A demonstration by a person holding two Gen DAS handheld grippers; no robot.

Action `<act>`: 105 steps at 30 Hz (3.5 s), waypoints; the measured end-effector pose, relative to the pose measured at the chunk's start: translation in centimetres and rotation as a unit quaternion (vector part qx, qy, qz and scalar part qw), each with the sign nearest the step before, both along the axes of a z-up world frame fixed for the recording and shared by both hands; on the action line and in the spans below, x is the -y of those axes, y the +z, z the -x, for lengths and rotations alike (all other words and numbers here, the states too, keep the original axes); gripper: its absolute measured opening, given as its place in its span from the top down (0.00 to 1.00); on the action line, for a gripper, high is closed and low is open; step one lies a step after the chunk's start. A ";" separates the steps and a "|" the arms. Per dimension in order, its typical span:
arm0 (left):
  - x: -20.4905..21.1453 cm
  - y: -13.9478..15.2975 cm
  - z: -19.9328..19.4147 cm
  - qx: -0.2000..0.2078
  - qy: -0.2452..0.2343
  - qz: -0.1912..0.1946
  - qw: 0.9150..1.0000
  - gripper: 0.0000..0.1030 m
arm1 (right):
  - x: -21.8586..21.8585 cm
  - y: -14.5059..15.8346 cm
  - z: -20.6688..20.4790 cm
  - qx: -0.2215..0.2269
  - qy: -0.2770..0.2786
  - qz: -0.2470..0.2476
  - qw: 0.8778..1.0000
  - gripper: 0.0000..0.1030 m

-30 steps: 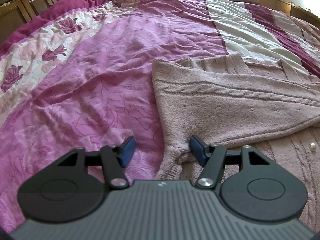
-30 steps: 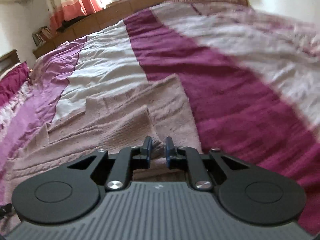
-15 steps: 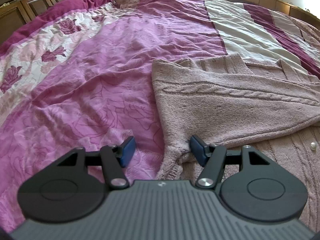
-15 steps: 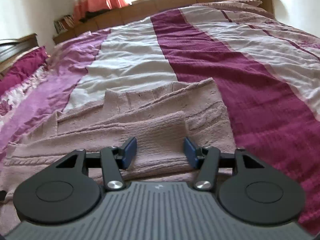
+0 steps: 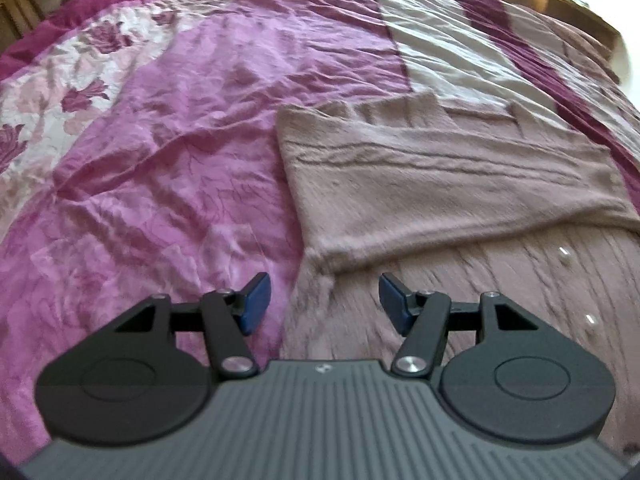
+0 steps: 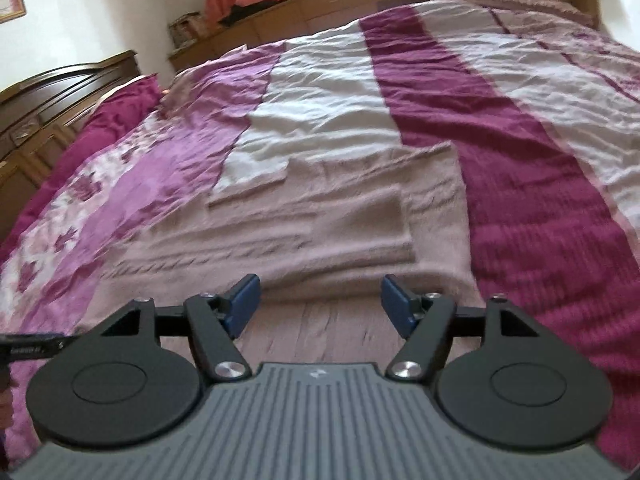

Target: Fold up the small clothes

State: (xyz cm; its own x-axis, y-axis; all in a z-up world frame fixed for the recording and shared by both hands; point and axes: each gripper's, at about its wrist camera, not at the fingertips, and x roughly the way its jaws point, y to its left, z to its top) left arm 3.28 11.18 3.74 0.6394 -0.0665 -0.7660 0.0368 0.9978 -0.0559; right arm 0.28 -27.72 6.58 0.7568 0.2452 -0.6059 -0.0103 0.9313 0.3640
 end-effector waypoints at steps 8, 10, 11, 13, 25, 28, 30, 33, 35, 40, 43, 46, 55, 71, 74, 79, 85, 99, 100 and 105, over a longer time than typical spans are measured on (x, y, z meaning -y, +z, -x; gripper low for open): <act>-2.4 0.8 3.3 -0.051 -0.020 0.051 0.997 0.40 | 1.7 0.4 4.8 -0.038 0.033 -0.011 0.999 0.25; -2.7 0.9 4.1 -0.062 -0.022 0.046 0.997 0.40 | 2.4 0.6 5.7 -0.048 0.042 -0.013 0.998 0.24; -3.1 1.1 4.5 -0.065 -0.022 0.042 0.997 0.40 | 2.8 0.7 6.2 -0.054 0.045 -0.014 0.997 0.24; -3.7 1.3 5.2 -0.073 -0.026 0.043 0.996 0.40 | 3.6 0.8 7.2 -0.068 0.052 -0.014 0.996 0.23; -3.9 0.6 8.4 -0.109 -0.037 0.062 0.991 0.41 | 6.1 0.7 11.8 -0.116 0.069 0.018 0.991 0.23; -3.4 0.2 8.8 -0.119 -0.047 0.068 0.989 0.41 | 6.4 0.1 12.5 -0.133 0.071 0.024 0.988 0.23; -3.2 0.0 9.2 -0.126 -0.052 0.068 0.988 0.41 | 6.6 -0.4 12.9 -0.143 0.072 0.029 0.987 0.23; -3.0 -0.4 9.7 -0.136 -0.056 0.074 0.986 0.41 | 6.7 -1.3 13.1 -0.165 0.073 0.032 0.983 0.23; -3.0 -0.7 10.1 -0.142 -0.058 0.079 0.985 0.41 | 6.7 -2.0 13.2 -0.179 0.077 0.028 0.980 0.23; -3.0 -1.7 10.1 -0.154 -0.060 0.091 0.982 0.41 | 6.3 -3.5 13.1 -0.189 0.100 0.007 0.977 0.23; -2.7 -1.9 9.9 -0.157 -0.071 0.098 0.980 0.42 | 6.1 -3.9 12.8 -0.189 0.105 -0.010 0.976 0.21; -2.3 -2.2 9.8 -0.156 -0.085 0.099 0.979 0.42 | 5.9 -4.7 12.4 -0.193 0.114 -0.021 0.974 0.10; -2.5 -2.3 9.7 -0.148 -0.094 0.113 0.978 0.48 | 4.2 -3.9 12.0 -0.178 0.138 -0.029 0.974 0.37; -4.3 -0.9 9.4 -0.093 -0.056 0.213 0.971 0.87 | 5.9 -2.6 10.4 -0.081 0.099 -0.115 0.985 0.90; -4.4 0.4 8.7 -0.061 -0.045 0.229 0.970 0.88 | 6.3 -1.7 9.6 -0.051 0.081 -0.130 0.987 0.91; -4.0 2.7 6.7 -0.005 -0.041 0.234 0.971 0.88 | 7.2 -0.8 7.7 -0.006 0.045 -0.153 0.987 0.91; -4.2 3.4 4.0 0.037 0.005 0.244 0.969 0.88 | 8.0 -1.2 4.6 0.026 -0.018 -0.184 0.982 0.91; -2.8 0.1 0.1 0.034 0.044 0.172 0.984 0.82 | 7.6 -7.5 -0.9 -0.019 -0.102 -0.170 0.980 0.89; -2.8 0.1 0.2 0.033 0.042 0.168 0.984 0.81 | 7.6 -7.6 -1.0 -0.018 -0.100 -0.170 0.980 0.85; -2.2 0.3 1.7 0.033 0.018 0.149 0.988 0.67 | 7.5 -7.0 -0.8 -0.027 -0.083 -0.175 0.981 0.63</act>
State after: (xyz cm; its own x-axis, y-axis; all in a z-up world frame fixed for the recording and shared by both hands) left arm 1.53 13.35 4.03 0.6936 -0.2599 -0.6718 0.0159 0.9379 -0.3465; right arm 1.12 -35.23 -0.39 0.7733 0.3213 -0.5466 0.1581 0.7372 0.6569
